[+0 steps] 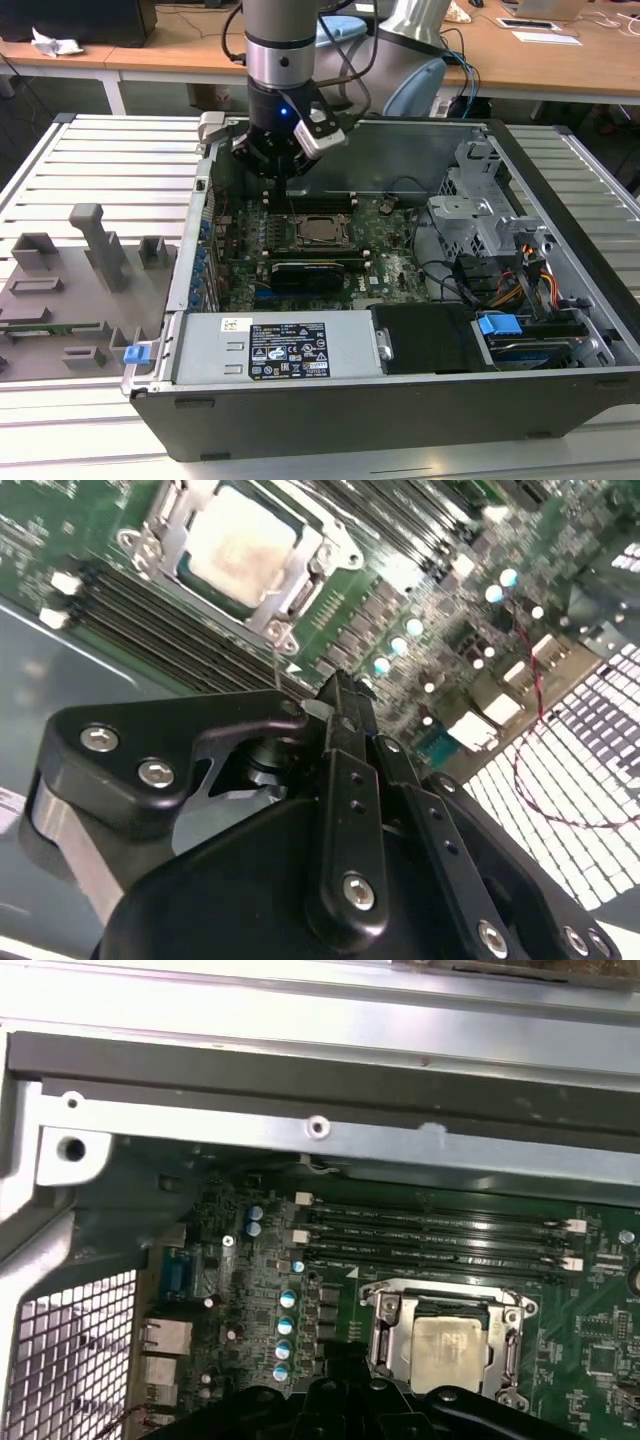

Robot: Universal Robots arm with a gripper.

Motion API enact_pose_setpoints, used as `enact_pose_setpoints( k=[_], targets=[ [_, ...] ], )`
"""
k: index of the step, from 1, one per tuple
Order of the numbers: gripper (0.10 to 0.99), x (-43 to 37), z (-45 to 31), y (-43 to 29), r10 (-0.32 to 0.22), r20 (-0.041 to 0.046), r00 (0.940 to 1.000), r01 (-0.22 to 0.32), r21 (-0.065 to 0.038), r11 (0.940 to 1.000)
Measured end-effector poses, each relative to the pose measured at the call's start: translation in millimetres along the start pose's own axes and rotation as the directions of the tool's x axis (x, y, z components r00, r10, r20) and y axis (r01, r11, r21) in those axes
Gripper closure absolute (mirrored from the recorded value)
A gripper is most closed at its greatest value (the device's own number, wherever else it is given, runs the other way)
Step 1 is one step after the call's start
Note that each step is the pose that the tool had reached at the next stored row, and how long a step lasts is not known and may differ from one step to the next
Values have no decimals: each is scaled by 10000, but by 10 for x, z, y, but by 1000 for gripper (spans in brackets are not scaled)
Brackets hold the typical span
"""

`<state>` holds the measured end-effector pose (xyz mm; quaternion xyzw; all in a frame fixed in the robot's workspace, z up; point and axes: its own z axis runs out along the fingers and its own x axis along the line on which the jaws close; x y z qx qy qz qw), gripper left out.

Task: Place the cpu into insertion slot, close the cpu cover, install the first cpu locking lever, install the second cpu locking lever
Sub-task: 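Install the first cpu locking lever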

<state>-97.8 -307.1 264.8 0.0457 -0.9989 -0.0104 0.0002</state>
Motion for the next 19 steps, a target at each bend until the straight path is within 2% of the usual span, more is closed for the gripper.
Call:
enact_pose_setpoints(
  k=[2, 7, 10, 14, 19],
  targets=[
    [980, 22, 12, 30, -8, 1, 10000, 8, 0, 10000],
    [980, 15, 37, 118, -8, 1, 10000, 8, 0, 10000],
    [980, -2, 40, 141, -11, 0, 10000, 11, 0, 10000],
    [980, -75, 44, 139, -8, 0, 10000, 8, 0, 10000],
    [980, -251, 57, 123, -10, 0, 10000, 10, 0, 10000]
  ],
)
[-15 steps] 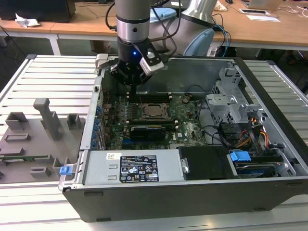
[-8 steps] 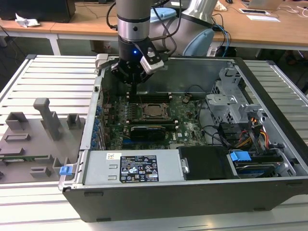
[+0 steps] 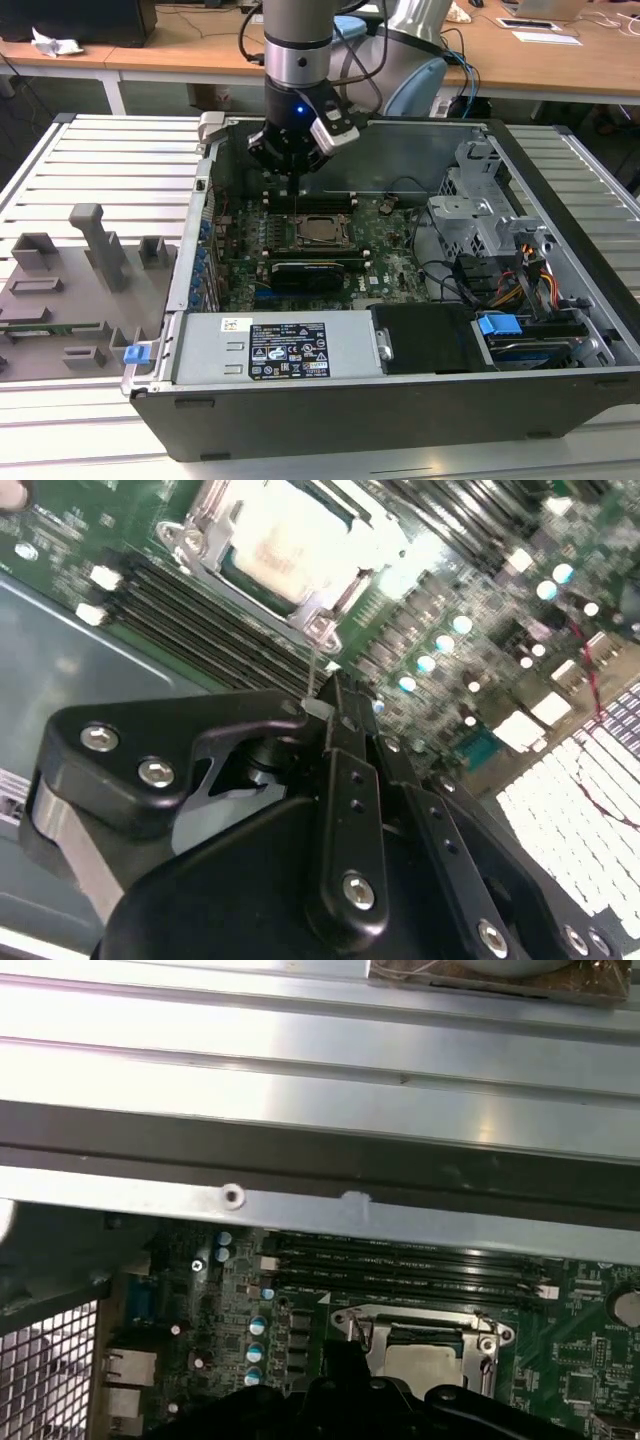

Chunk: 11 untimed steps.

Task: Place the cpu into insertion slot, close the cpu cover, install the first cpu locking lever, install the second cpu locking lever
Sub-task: 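Install the first cpu locking lever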

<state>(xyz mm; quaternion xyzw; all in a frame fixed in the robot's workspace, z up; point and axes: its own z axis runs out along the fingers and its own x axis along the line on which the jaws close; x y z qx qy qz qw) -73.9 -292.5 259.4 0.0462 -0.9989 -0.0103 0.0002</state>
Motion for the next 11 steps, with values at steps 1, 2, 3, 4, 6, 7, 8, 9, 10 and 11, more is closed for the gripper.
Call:
enact_pose_setpoints(
  k=[1, 2, 3, 4, 6, 7, 8, 9, 10, 11],
  targets=[
    [980, -44, 3, -3, 2, 0, 10000, -2, -1, 10000],
    [980, -91, 7, -7, 2, -1, 10000, -2, -1, 10000],
    [980, -132, 10, -10, 2, -3, 10000, -2, -1, 10000],
    [980, -173, 13, -14, 2, -4, 10000, -2, -1, 10000],
    [980, -235, 18, -19, 1, -5, 10000, -1, -1, 10000],
    [980, -268, 22, -22, 2, -4, 10000, -2, -1, 10000],
    [980, -285, 27, -24, 1, -4, 10000, -1, -2, 10000],
    [980, -288, 31, -24, 1, -4, 10000, -1, -2, 10000],
    [980, -288, 37, -24, 1, -5, 10000, -1, -2, 10000],
    [980, -287, 45, -25, 2, -4, 10000, -2, -10, 10000]
  ],
)
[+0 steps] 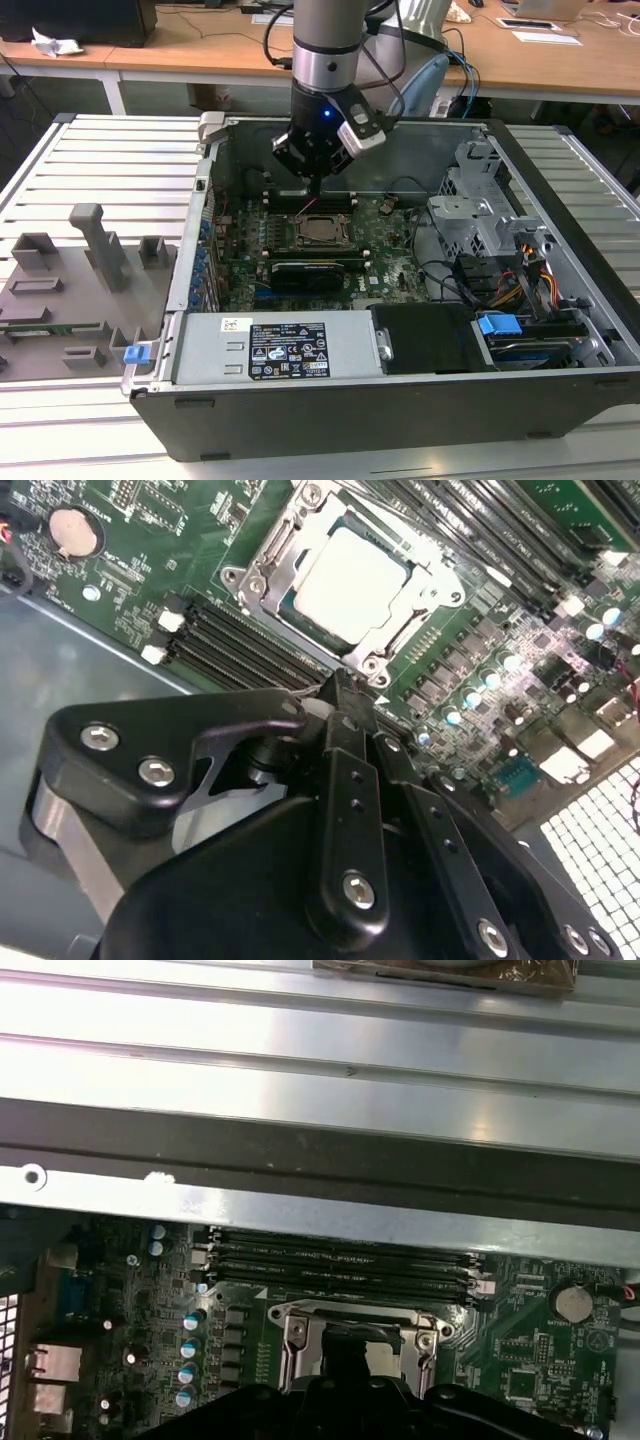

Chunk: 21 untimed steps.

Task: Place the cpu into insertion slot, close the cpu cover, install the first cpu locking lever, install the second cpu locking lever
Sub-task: 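Install the first cpu locking lever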

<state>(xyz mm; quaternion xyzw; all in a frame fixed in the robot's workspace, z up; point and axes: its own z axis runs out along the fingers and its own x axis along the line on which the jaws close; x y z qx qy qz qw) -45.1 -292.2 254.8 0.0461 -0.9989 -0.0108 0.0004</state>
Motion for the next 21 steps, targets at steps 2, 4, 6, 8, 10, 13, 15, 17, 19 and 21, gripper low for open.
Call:
enact_pose_setpoints(
  k=[2, 4, 6, 8, 10, 13, 15, 17, 19, 21],
  targets=[
    [980, -1, 32, 8, -66, -1, 10000, 66, -8, 10000],
    [980, -6, 48, 61, -197, -4, 9998, 197, -4, 9998],
    [980, -10, 53, 100, -206, -5, 9998, 206, 5, 9998],
    [980, -16, 69, 107, -210, -5, 9998, 210, 5, 9998],
    [980, -52, 95, 103, -207, -6, 9998, 207, 6, 9998],
    [980, -77, 124, 106, -209, -6, 9998, 209, 6, 9998],
    [980, -92, 150, 112, -209, -8, 9998, 209, 7, 9998],
    [980, -97, 173, 124, -211, -8, 9998, 211, 5, 9998],
    [980, -105, 193, 133, -216, -9, 9998, 216, 7, 9998],
    [980, -124, 213, 140, -216, -11, 9998, 216, 6, 9998]
  ],
)
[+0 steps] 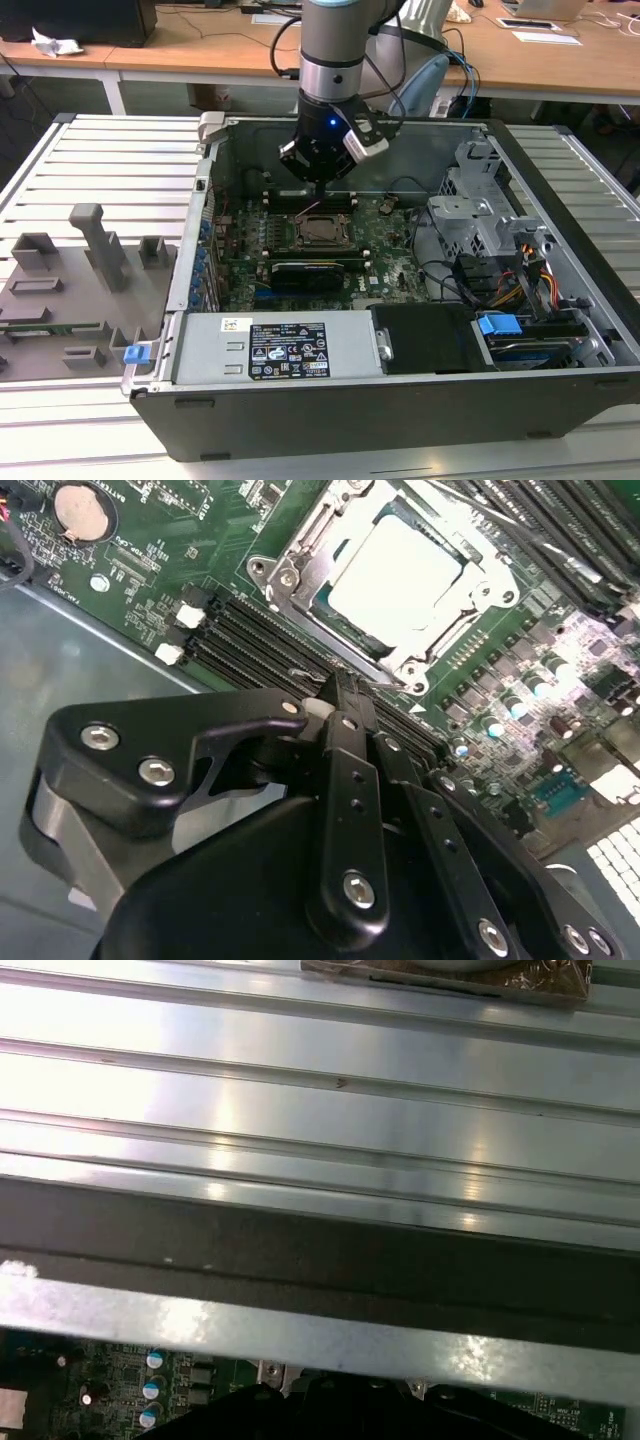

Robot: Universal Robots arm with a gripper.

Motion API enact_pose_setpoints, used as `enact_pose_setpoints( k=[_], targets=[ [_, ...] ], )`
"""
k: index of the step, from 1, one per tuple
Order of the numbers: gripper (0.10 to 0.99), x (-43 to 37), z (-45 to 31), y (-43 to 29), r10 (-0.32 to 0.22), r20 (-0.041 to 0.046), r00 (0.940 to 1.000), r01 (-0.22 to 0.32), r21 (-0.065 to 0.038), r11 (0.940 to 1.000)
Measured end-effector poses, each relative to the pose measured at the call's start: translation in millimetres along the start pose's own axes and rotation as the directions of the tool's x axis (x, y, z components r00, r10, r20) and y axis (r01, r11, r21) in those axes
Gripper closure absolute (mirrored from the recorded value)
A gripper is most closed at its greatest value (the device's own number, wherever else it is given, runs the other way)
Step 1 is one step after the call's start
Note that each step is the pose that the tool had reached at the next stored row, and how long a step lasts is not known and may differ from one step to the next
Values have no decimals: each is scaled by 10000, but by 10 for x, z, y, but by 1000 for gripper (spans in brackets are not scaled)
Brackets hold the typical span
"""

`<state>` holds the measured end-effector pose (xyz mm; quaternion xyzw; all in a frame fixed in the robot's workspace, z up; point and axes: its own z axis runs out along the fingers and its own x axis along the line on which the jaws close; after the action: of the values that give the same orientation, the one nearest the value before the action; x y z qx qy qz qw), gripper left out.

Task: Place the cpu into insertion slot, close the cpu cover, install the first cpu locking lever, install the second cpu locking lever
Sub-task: 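Install the first cpu locking lever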

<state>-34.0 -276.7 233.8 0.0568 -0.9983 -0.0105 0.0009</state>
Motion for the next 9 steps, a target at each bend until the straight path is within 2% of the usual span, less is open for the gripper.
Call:
enact_pose_setpoints(
  k=[9],
  targets=[
    [980, -131, 82, -4, -6, -13, 10000, 6, -2, 10000]
  ],
)
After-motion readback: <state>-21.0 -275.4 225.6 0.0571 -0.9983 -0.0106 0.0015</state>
